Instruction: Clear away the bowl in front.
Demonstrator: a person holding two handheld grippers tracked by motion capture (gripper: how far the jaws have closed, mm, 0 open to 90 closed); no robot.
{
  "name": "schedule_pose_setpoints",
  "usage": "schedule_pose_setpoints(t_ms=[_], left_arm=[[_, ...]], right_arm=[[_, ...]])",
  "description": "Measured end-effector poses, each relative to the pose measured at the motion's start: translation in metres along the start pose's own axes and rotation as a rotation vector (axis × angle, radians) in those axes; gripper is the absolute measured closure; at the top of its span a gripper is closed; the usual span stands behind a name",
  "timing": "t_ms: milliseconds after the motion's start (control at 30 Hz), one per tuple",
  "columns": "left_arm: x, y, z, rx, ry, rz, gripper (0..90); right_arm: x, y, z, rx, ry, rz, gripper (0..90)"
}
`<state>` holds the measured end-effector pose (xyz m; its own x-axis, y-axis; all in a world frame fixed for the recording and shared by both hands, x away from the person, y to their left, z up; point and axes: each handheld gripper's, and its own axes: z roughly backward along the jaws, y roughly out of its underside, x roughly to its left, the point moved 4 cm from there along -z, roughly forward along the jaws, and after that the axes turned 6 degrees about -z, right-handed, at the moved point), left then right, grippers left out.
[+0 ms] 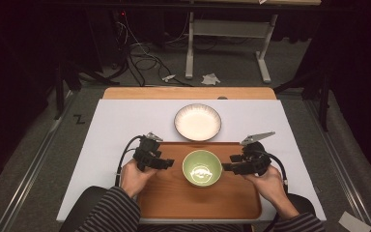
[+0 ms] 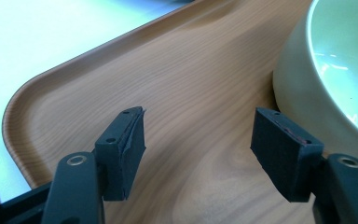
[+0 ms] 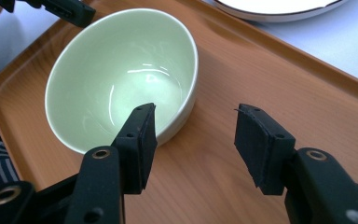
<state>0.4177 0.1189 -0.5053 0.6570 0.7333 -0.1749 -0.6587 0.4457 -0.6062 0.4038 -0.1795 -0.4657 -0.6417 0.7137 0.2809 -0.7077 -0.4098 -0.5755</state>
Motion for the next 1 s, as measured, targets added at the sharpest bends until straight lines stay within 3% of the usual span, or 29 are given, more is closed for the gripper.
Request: schedule_pose_setpoints(t_ms=[467, 767, 1000], left_arm=[[0.000, 0.000, 0.000, 0.002, -0.001, -0.001, 34.6], [0.000, 0.000, 0.000, 0.000, -0.003, 0.001, 34.6], [0.000, 0.000, 0.000, 0.001, -0.002, 0.000, 34.6]], right_arm=[[-0.001, 0.008, -0.010, 0.015, 0.019, 0.011, 51.9], [-0.004, 0.011, -0.012, -0.021, 0.055, 0.018, 56.0], [-0.006, 0.015, -0.017, -0.009, 0.066, 0.010, 56.4]])
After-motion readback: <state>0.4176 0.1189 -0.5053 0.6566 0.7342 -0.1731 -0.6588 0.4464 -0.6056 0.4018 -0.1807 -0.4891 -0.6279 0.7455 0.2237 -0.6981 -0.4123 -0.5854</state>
